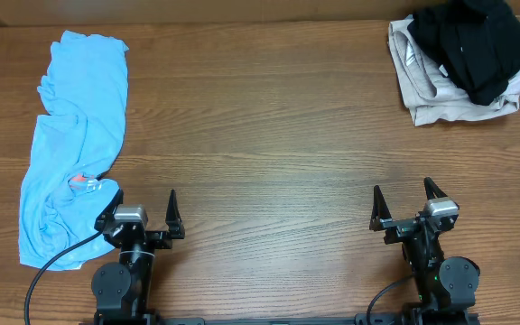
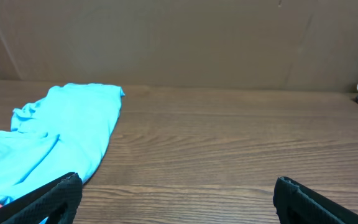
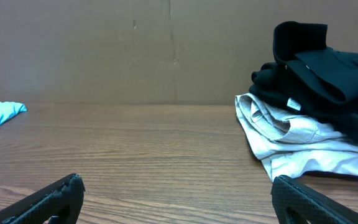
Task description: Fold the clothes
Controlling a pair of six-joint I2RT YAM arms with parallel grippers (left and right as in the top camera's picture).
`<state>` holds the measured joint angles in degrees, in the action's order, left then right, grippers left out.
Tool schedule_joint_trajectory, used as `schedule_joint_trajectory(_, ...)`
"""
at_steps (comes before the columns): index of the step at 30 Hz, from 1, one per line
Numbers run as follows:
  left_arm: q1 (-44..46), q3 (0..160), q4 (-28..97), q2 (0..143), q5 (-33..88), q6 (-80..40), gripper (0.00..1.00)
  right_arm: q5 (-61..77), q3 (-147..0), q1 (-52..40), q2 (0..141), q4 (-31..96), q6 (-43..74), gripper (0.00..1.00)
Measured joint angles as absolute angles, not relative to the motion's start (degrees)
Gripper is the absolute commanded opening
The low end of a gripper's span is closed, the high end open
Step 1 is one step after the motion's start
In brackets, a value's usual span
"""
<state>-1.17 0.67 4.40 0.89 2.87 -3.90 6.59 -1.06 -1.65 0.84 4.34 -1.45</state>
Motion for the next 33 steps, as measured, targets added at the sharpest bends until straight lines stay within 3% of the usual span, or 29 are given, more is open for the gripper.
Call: schedule_joint_trajectory(33, -1.2, 0.7, 4.5, 0.9, 2.3, -3.9, 1.00, 6.6, -1.1, -1.7, 0.8, 4.4, -1.5, 1.00)
